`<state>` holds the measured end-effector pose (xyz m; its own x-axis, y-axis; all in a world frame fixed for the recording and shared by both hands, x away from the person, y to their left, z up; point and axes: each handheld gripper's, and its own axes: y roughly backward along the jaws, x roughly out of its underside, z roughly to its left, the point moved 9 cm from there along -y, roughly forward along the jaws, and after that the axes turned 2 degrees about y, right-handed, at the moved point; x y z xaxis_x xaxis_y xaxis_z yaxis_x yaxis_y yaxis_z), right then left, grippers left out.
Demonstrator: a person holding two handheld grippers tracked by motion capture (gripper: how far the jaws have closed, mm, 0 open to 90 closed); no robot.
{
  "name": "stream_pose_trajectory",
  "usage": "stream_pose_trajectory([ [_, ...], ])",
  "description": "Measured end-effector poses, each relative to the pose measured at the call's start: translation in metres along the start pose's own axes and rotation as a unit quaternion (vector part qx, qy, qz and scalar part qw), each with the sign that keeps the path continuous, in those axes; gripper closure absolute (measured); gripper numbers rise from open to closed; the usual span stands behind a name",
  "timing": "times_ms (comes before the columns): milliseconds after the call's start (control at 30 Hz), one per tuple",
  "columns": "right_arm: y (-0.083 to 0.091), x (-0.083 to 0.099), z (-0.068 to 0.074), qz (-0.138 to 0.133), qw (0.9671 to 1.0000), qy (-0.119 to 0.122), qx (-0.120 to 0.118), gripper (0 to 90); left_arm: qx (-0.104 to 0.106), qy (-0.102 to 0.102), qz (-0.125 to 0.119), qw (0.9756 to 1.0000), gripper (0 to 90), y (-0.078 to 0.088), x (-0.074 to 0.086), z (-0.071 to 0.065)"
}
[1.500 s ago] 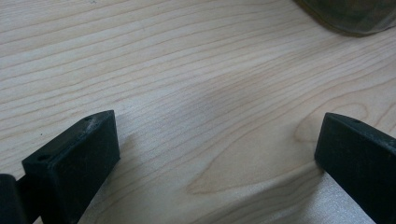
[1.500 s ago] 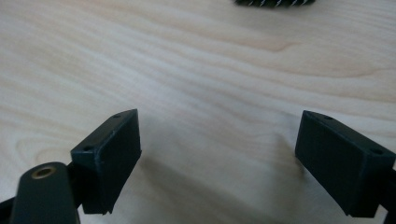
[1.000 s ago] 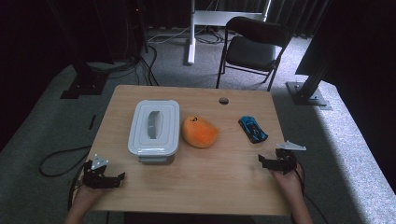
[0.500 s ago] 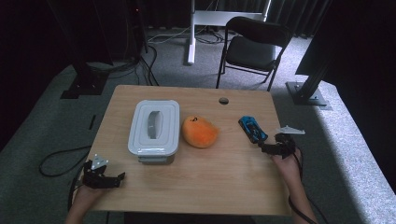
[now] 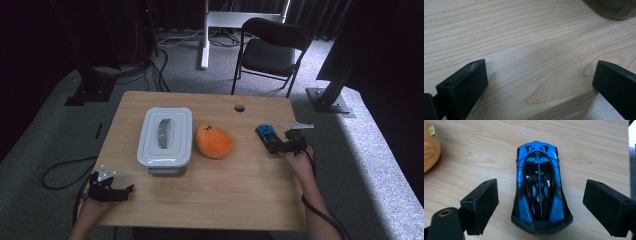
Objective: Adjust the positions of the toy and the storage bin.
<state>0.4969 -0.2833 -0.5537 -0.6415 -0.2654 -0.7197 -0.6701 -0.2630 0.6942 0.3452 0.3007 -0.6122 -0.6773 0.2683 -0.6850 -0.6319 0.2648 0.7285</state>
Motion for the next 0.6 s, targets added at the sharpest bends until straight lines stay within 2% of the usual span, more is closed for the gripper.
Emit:
stream_pose_trajectory([
  [167, -0.014, -0.005, 0.0, 0.014, 0.9998, 0.012, 0.002, 12.4, 0.0, 0.0, 0.0, 1.0, 0.3, 0.0, 0.0, 0.0],
  [533, -0.038, -0.009, 0.0, 0.043, 0.9989, 0.016, -0.001, 12.5, 0.0, 0.0, 0.0, 1.0, 0.3, 0.0, 0.0, 0.0],
  [600, -0.045, -0.008, -0.001, 0.055, 0.9982, 0.022, -0.001, 12.5, 0.0, 0.0, 0.0, 1.0, 0.3, 0.0, 0.0, 0.0],
])
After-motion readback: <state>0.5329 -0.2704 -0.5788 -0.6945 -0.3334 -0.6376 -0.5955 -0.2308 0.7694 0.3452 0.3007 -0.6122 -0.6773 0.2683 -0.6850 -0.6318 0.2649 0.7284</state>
